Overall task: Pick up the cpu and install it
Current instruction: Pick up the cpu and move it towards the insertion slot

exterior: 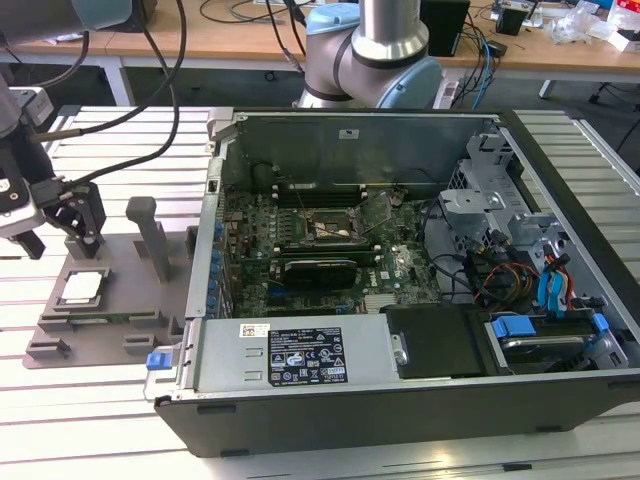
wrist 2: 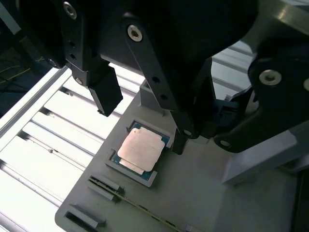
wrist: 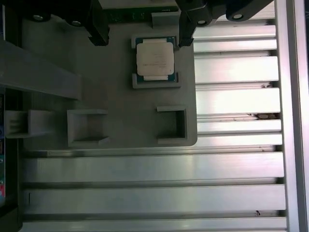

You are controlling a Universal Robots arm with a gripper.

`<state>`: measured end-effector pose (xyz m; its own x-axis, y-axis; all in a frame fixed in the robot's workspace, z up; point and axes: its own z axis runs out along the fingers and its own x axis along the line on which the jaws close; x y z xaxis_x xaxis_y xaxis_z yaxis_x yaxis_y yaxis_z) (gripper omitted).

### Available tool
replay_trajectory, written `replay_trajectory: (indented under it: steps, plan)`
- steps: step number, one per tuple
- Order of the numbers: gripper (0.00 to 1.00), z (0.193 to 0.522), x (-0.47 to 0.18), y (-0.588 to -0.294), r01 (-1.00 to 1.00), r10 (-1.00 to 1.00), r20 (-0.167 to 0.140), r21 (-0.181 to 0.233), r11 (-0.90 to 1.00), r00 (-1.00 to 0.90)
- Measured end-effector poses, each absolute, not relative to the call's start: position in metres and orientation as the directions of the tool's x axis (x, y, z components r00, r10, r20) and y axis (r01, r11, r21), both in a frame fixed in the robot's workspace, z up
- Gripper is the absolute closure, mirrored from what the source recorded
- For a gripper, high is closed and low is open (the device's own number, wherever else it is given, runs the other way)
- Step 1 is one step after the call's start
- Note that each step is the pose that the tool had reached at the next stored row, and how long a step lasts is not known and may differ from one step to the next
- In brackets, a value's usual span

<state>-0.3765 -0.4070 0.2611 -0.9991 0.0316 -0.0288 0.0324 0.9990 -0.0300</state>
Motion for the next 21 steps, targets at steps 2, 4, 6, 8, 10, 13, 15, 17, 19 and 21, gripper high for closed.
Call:
replay_trajectory:
  steps: [2,4,6,8,10,13,15,17,19,21]
  plan:
    - [0.31,0.260,-0.377,-0.407,0.032,0.032,-0.029,-0.030,0.999,-0.999]
    - [0.31,0.259,-0.377,-0.407,0.032,0.032,-0.029,-0.030,0.999,-0.999]
    - [0.31,0.258,-0.376,-0.407,0.032,0.032,-0.029,-0.030,0.999,-0.999]
    - [0.31,0.257,-0.376,-0.407,0.032,0.032,-0.029,-0.030,0.999,-0.999]
    - [0.31,0.256,-0.376,-0.407,0.032,0.032,-0.029,-0.030,0.999,-0.999]
    - [0.31,0.254,-0.376,-0.407,0.032,0.032,-0.029,-0.030,0.999,-0.999]
    - [0.31,0.253,-0.377,-0.407,0.032,0.032,-0.029,-0.030,0.999,-0.999]
    - [0.31,0.251,-0.377,-0.407,0.032,0.032,-0.029,-0.030,0.999,-0.999]
    - [0.31,0.250,-0.377,-0.407,0.032,0.032,-0.029,-0.030,0.999,-0.999]
    - [0.31,0.248,-0.377,-0.407,0.032,0.032,-0.029,-0.030,0.999,-0.999]
